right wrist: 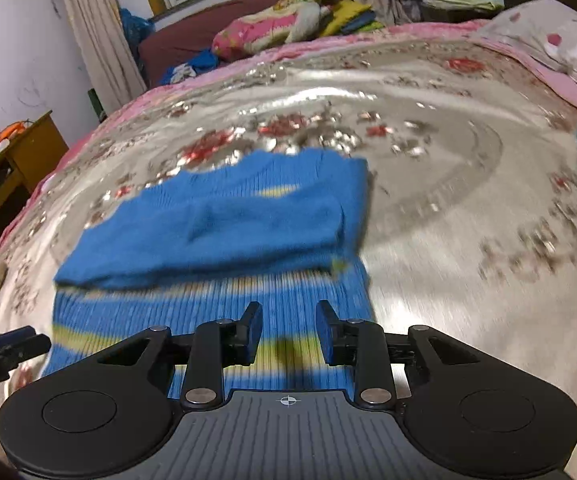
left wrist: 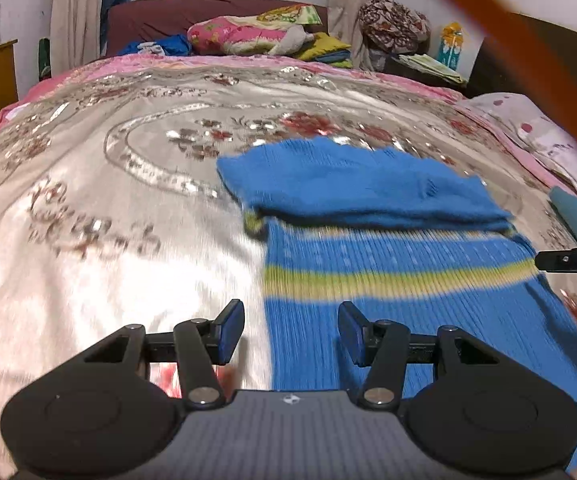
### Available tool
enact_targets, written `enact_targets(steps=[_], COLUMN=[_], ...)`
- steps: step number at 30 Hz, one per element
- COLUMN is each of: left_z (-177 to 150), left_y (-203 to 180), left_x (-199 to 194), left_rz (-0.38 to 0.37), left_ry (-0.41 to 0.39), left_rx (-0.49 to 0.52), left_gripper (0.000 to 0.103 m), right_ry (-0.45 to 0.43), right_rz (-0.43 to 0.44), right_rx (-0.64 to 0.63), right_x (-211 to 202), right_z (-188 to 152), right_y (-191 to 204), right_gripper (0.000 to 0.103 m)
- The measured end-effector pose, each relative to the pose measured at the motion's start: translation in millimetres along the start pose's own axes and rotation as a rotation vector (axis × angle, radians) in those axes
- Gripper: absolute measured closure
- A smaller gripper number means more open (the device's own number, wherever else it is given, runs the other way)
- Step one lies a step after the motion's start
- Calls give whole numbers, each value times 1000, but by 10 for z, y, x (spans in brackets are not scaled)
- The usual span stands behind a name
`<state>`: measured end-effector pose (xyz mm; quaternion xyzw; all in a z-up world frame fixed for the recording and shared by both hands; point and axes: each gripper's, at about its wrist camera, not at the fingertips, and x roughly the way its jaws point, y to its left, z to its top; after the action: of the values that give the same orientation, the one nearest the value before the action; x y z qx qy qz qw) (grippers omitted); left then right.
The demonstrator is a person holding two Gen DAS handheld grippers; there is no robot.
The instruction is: Fold small clothes
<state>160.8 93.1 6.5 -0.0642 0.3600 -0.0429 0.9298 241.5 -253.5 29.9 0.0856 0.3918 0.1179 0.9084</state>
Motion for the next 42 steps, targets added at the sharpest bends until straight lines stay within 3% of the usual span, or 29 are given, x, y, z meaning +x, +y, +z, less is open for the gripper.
enact_targets(steps=[12, 19, 25, 28, 29, 30, 33, 37, 41, 42], left_z=[-495, -655, -764, -792, -796, -798, -794, -775, -780, -778], left_y=[-52, -53, -90, -144, -148, -149, -145, -111, -66, -61], left_x=[-473, -600, -632, -627, -626, -627, -635, -647, -616, -619], left_rz=[-39, -42, -61, -52, -55, -57, -55, -49, -48, -47], left_ry=[70, 107, 146, 156, 160, 163, 163, 159, 178, 178], left_rx=[-44, -51, -65, -45, -45, -46, -50, -64, -88, -91], left_gripper=[46, 46, 46, 46, 47, 47, 48, 59, 59, 59], right_ry=[102, 193, 206, 210, 209, 207, 177, 127, 139, 148], right_rz=[-26, -10, 11, 22, 16, 8, -5, -31, -37, -33], right_rx=[53, 89, 62, 59, 66, 83, 152, 189, 190, 193], right_x=[-831, -989, -1005, -1000, -1002, -1008, -1086, -1240, -1234, -1215], right_z=[-690, -1051, -1163, -1150, -1146, -1141, -1078, -1015, -1041, -1060], right_y=[-213, -228, -161, -182, -208, -251, -438, -593, -640, -636], right_gripper=[65, 64, 60, 76, 89, 95, 99, 102, 102, 97])
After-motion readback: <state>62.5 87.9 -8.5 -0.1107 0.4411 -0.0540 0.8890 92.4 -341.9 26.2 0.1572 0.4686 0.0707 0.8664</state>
